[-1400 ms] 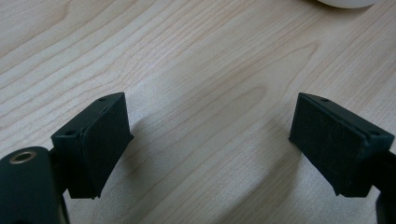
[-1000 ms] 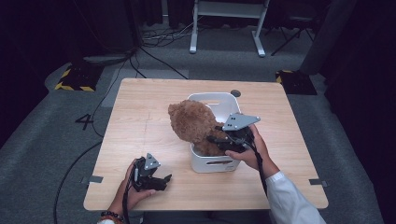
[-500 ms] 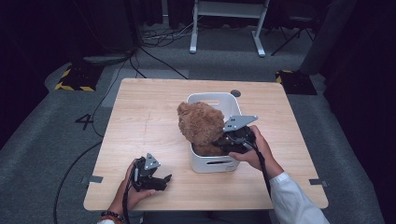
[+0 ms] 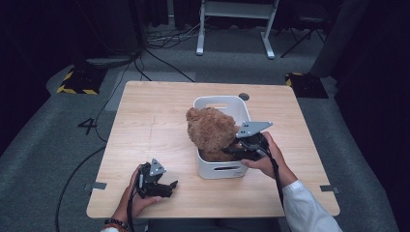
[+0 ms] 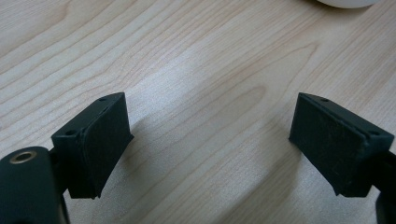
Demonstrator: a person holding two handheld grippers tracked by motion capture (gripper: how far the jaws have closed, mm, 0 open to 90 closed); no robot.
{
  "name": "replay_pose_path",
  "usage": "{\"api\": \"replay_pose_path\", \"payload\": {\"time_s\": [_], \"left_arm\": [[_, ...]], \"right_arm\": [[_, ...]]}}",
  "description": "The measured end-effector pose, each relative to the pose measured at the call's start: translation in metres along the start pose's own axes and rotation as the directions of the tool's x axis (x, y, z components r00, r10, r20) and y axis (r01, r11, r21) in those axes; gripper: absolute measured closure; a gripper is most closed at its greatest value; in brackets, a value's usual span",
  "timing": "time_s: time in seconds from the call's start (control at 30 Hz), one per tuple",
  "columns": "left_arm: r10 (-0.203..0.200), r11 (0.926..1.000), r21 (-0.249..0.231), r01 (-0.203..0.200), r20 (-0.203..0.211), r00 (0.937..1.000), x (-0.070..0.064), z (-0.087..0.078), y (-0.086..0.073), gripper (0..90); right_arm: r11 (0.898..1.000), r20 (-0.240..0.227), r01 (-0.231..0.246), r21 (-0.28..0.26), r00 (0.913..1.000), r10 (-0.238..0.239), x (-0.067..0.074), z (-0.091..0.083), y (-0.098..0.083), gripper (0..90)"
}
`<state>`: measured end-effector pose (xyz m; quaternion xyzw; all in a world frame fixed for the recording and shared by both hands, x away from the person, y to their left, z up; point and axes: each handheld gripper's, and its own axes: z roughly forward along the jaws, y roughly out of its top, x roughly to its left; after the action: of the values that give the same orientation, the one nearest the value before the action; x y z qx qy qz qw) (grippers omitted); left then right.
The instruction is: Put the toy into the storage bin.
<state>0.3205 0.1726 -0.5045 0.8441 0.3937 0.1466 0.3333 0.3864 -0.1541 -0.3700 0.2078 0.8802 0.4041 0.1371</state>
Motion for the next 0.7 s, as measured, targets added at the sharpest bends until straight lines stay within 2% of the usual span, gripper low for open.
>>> {"api": "replay_pose_path", "payload": {"time_s": [0.3, 0.7], "left_arm": [[0.000, 1.0000, 0.000, 0.000, 0.000, 1.0000, 0.000, 0.000, 0.000, 12.4], [0.000, 1.0000, 0.000, 0.000, 0.000, 1.0000, 0.000, 0.000, 0.000, 12.4]], "right_arm": [[1.000, -0.021, 0.005, 0.000, 0.9998, -0.005, -0.002, -0.001, -0.006, 65.9], [0.999, -0.008, -0.019, -0.038, 0.9998, 0.019, -0.008, -0.015, -0.009, 59.1]]}}
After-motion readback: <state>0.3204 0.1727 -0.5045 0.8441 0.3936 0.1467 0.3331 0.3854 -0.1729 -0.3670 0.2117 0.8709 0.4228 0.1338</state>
